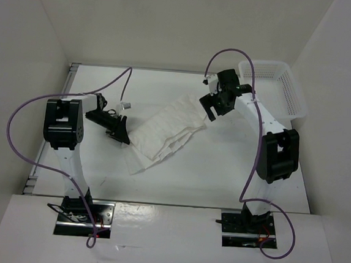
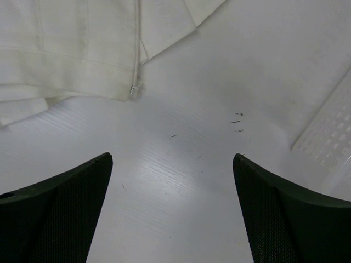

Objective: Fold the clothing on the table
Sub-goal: Fold the skirt

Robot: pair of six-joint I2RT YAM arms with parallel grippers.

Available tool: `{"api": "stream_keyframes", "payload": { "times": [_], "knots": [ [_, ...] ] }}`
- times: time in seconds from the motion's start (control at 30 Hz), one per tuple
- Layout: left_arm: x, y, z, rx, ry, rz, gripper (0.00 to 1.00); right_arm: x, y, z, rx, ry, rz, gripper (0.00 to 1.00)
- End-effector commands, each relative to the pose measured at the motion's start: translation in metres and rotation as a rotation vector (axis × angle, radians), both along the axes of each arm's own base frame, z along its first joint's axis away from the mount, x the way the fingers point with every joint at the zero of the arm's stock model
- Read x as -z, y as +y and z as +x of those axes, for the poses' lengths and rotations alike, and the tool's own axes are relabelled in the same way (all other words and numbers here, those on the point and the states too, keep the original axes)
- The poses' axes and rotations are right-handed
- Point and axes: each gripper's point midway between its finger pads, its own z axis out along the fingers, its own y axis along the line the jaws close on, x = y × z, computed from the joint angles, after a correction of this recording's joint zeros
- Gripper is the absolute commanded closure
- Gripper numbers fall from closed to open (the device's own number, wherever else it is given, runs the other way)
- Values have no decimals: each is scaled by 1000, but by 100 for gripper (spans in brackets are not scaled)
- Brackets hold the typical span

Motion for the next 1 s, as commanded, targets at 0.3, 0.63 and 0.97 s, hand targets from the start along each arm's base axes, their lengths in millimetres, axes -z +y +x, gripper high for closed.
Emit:
{"api": "stream_keyframes", "payload": {
  "times": [0.3,0.63,0.97],
  "knots": [
    [22,12,-9,66,51,-3,36,14,11,14,-18,47,78,6],
    [15,20,10,-38,81,-73,18,19,19,24,-34,57,102,6],
    [14,20,34,-169,94,-42,18,25,21,24,-38,75,105,6]
  ]
}}
